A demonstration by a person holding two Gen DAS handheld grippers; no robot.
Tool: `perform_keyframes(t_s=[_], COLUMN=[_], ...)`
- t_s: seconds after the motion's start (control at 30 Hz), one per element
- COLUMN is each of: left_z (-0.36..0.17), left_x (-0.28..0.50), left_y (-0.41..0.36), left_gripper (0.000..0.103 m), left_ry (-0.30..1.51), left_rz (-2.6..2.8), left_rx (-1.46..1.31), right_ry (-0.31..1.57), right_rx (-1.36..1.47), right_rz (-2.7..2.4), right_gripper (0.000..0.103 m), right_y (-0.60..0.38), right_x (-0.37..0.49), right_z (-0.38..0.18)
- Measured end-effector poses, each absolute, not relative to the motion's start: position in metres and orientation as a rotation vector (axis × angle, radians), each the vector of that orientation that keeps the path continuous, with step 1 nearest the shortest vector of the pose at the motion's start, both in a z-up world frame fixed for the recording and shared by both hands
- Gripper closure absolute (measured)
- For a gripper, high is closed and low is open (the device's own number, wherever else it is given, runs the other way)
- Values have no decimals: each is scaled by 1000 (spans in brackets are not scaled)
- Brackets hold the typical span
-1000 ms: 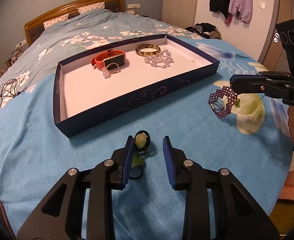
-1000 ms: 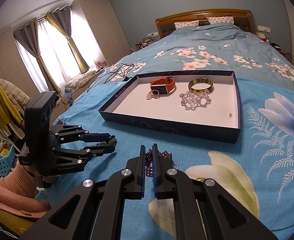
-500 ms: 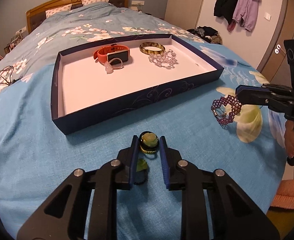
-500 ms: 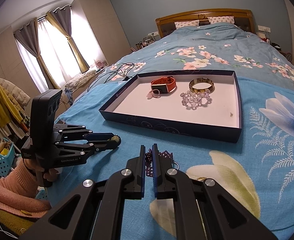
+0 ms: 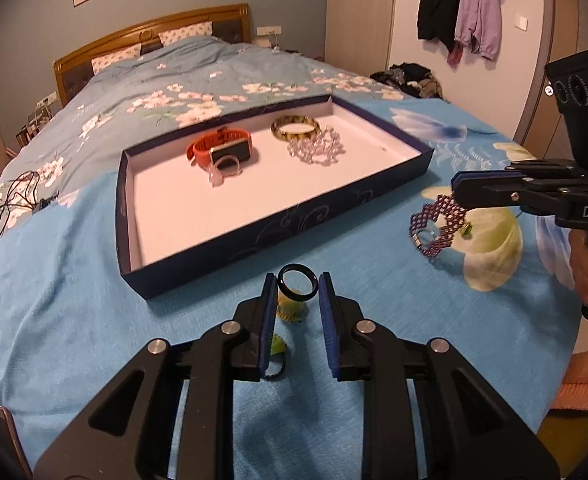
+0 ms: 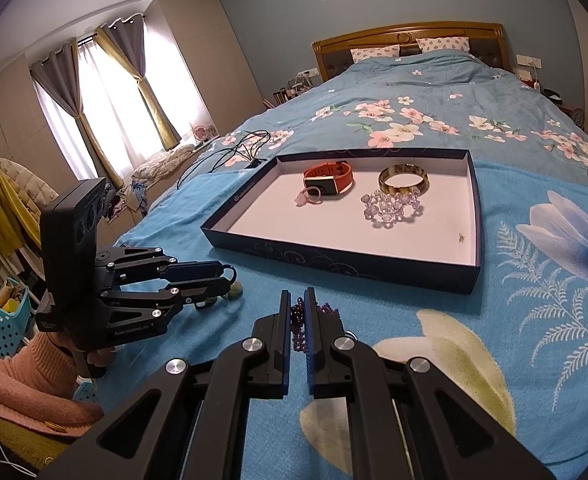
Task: Organize jewelry
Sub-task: 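Carry the black ring into the box with the left tool while the right tool carries the bracelet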
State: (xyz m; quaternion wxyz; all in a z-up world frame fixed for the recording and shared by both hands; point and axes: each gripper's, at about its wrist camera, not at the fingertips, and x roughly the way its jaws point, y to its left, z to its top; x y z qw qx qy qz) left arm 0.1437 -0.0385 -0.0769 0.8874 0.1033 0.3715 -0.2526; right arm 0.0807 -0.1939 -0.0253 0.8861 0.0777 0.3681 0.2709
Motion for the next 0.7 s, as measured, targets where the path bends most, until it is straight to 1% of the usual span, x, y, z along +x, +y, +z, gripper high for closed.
perform_keyframes(t_s=[0.27,0.7], left_z=[-58,-40], left_x=[137,154], left_y=[-39,-37], left_gripper=[82,82], left_ry=[718,675], left_rz=[-542,-521], left_rx=[188,152], right_ry=[739,669], right_rx=[173,145], right_rz=[578,584], right_gripper=[98,98], right_y=[-198,-197], right_x=[86,102], right_z=[-13,13])
